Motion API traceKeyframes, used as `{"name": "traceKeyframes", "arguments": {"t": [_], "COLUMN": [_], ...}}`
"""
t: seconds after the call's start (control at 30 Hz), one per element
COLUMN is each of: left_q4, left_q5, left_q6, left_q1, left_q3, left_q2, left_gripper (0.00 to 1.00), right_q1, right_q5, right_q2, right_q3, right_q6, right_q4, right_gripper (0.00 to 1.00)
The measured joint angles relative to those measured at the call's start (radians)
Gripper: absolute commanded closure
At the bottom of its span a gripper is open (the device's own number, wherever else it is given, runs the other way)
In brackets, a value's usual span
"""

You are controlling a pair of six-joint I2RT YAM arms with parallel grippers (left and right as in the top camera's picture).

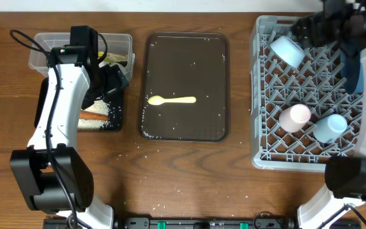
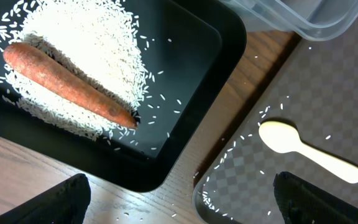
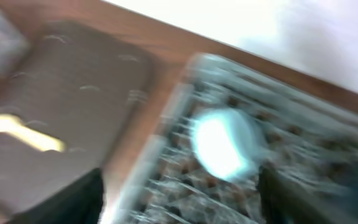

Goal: Sort waste into correct bins and load items into the dishwasher rack
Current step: 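Grasp the yellow spoon on the brown tray with the right gripper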

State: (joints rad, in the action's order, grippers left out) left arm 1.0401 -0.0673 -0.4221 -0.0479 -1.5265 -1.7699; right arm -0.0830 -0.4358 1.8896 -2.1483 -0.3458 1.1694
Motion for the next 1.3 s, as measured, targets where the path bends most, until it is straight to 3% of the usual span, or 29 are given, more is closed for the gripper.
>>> {"name": "traceKeyframes", "arguments": {"t": [0.13,0.37,0.63,0.73,0.93,1.3], "left_q4": [0.0,0.0,0.0,0.0,0.0,0.0], "left_q5": [0.0,0.0,0.0,0.0,0.0,0.0], "left_q6": [0.0,0.0,0.0,0.0,0.0,0.0], "left_q1": [0.0,0.0,0.0,0.0,0.0,0.0], "left_q3": [0.0,0.0,0.0,0.0,0.0,0.0], "left_q2": [0.0,0.0,0.0,0.0,0.0,0.0], "left_gripper": [0.04,0.04,0.04,0.04,0.04,0.04], "right_q1": [0.095,0.408,0.657,0.708,0.779,0.783], "right_q5": [-0.103,0.003,0.108,0.131,0.167,0.184], "right_q2": [0.042,0.18,0.341,0.4,0.52,0.576], "right_q3": [0.011,0.017,0.019,0.019,0.024,0.029], "right_q6": [0.029,0.047,-0.017,-0.058,-0.107,-0.123], "right_q4": [-0.009,-0.068,-0.161,-0.176,-0.182,-0.268], "right_gripper": [0.28,0.23,0.39,0.44,0.44,0.34]}}
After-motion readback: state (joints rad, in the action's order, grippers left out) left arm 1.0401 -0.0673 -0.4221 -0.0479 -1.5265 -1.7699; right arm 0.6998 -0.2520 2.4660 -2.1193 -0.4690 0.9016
